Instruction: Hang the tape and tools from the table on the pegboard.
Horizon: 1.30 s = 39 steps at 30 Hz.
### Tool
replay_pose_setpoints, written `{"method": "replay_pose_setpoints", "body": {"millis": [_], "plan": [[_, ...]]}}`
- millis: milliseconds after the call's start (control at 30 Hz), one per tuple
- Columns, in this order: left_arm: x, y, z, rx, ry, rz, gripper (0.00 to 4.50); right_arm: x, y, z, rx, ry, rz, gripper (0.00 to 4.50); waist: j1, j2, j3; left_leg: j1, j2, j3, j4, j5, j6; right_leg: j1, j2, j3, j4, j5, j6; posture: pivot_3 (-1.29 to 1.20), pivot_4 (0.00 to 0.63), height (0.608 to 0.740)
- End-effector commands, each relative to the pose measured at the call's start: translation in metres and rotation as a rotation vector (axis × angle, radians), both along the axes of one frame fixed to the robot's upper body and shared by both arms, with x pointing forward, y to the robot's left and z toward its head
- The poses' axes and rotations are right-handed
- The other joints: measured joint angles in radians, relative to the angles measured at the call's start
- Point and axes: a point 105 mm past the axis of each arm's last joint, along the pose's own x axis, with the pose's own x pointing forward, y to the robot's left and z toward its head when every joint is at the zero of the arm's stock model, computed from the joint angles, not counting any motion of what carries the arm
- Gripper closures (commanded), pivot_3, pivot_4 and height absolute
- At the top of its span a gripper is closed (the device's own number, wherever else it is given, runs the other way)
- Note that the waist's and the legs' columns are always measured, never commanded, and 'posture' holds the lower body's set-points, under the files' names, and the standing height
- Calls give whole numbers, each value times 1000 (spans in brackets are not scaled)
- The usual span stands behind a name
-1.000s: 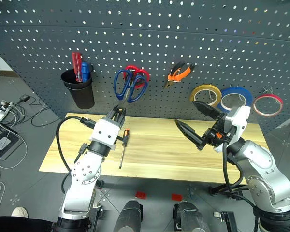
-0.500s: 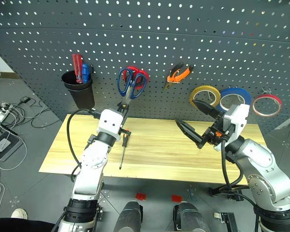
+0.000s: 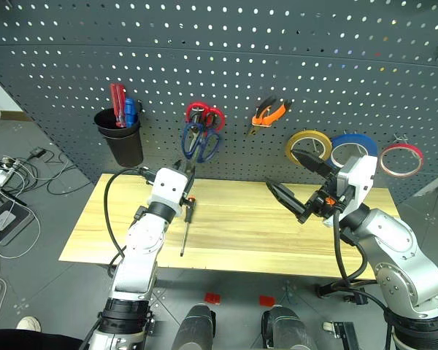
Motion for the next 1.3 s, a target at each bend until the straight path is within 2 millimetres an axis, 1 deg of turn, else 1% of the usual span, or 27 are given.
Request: {"method": "replay_pose_setpoints", "body": {"millis": [33, 200, 233, 333, 567, 667, 767, 833, 1000, 1167, 1300], "plan": [[-1, 1, 11, 8, -42, 6, 1656, -7, 1, 6, -6, -37, 14, 0, 0, 0, 0, 0, 0, 0, 0, 0, 0, 0, 0, 0, 0, 0, 0, 102, 177, 740], [-5, 2, 4, 0, -12, 4, 93, -7, 0, 3, -11, -27, 15, 0, 0, 0, 0, 0, 0, 0, 0, 0, 0, 0, 0, 1, 0, 0, 0, 100, 184, 740], [-7, 3, 1, -4, 2, 8, 37, -8, 0, 2, -15, -26, 18, 0, -1, 0, 0, 0, 0, 0, 0, 0, 0, 0, 0, 1, 0, 0, 0, 100, 186, 740], [-10, 7, -9, -18, 58, 39, 37, -9, -1, -2, -28, -12, 22, 0, -1, 0, 0, 1, 0, 0, 0, -1, 1, 0, 0, 1, 0, 0, 0, 98, 197, 740], [-23, 27, -38, -48, 236, 146, 37, -11, 3, -28, -148, 54, 94, 0, -3, 1, 4, 1, 1, -1, 0, -2, 3, 0, 0, 2, 0, 0, 0, 97, 249, 740], [-21, 35, -49, -52, 315, 175, 37, -11, 6, -42, -214, 88, 116, 0, -3, 1, 18, 2, 1, -1, 0, -3, 4, 1, 1, 1, 1, 0, -1, 108, 278, 740], [-19, 41, -55, -59, 375, 187, 37, -12, 10, -51, -259, 107, 147, 0, -3, 1, 39, 2, 1, -1, 2, -3, 5, 2, 1, 2, 2, 0, -1, 119, 320, 740], [-16, 47, -58, -55, 417, 198, 37, -12, 12, -54, -282, 120, 166, 0, -3, 0, 64, 2, 1, -2, 2, -3, 5, 1, 1, 2, 3, -1, -1, 128, 353, 740], [-3, 54, -64, -41, 501, 172, 37, -7, 19, -56, -306, 121, 196, 0, -5, 0, 111, 2, 1, -3, 3, -3, 5, 0, 1, 2, 5, -1, -1, 114, 392, 740], [12, 51, -64, -50, 544, 110, 37, 5, 19, -51, -321, 108, 178, 0, -6, 0, 148, 1, 2, -3, 4, -3, 5, -1, 1, 2, 5, -1, -1, 95, 420, 740], [24, 52, -67, -97, 577, 128, 37, 8, 20, -50, -325, 108, 177, 0, -6, -1, 171, 0, 2, -3, 5, -3, 5, -1, 0, 2, 6, 0, -1, 80, 443, 740]]}}
